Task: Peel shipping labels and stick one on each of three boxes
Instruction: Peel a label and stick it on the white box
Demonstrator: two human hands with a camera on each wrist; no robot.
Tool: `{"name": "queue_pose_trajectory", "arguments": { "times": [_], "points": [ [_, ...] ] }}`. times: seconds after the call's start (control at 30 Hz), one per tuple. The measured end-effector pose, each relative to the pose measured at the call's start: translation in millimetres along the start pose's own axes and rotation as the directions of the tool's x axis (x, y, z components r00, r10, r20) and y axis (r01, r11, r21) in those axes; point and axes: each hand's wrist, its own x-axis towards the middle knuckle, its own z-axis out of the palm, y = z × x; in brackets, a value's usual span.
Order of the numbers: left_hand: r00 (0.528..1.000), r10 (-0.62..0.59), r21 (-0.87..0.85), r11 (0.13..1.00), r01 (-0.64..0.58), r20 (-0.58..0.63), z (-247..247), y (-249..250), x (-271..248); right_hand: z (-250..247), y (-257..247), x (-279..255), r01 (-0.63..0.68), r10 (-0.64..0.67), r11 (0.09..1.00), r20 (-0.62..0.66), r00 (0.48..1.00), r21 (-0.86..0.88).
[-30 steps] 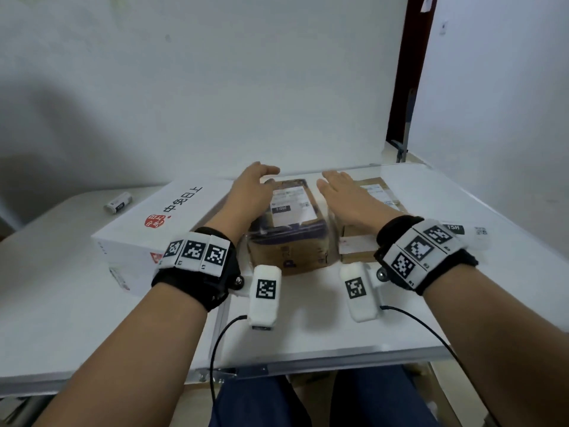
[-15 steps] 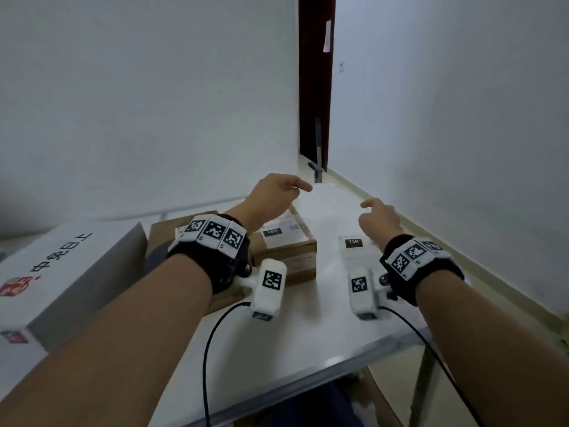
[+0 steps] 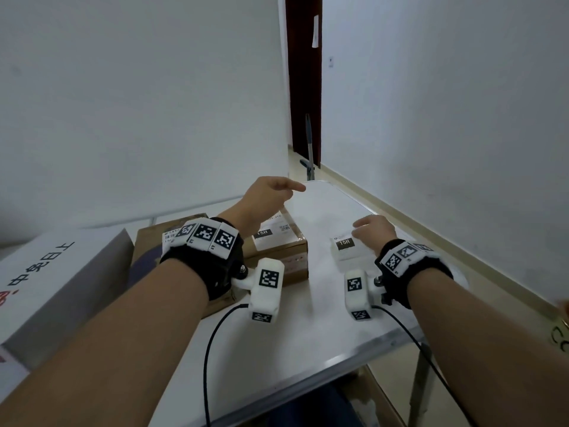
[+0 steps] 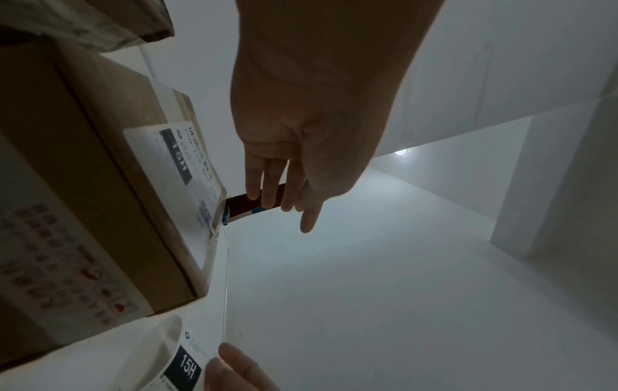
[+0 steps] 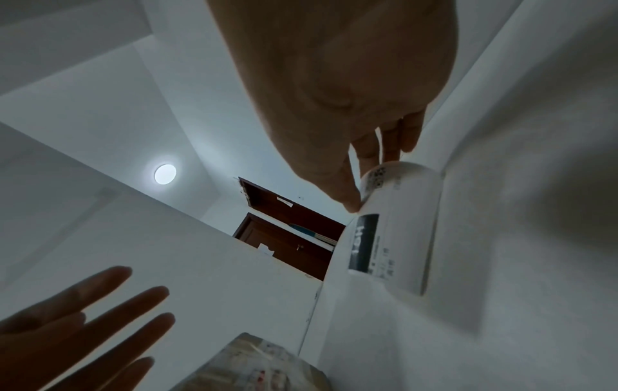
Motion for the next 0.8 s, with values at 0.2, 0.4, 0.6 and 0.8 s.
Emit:
{"name": "queue_pose_trajectory", "arguments": {
  "times": [0.2,0.4,0.6,0.8],
  "points": [
    [1.0,-0.021,-0.108,0.994,0.023,0.019,-4,-1,-3,-7,-37,-18,0.215,-0.184,0.943,-0.141,0.973,0.253],
    [0.984,-0.177,-0.337,0.927,0.163,-0.009,-29,5,-10,-7,-105,-43,0.422,-0.421,0.802,-0.101,0.901,0.423],
    [0.943,-0.333,-0.453,0.843,0.289,-0.018,-75,-3,-34,30,-141,-73,0.452,-0.604,0.674,0.083,0.793,0.584],
    [0.915,-0.351,-0.659,0.739,0.139,-0.2,-127,-17,-66,63,-166,-105,0.427,-0.699,0.649,0.271,0.662,0.63]
  ]
}}
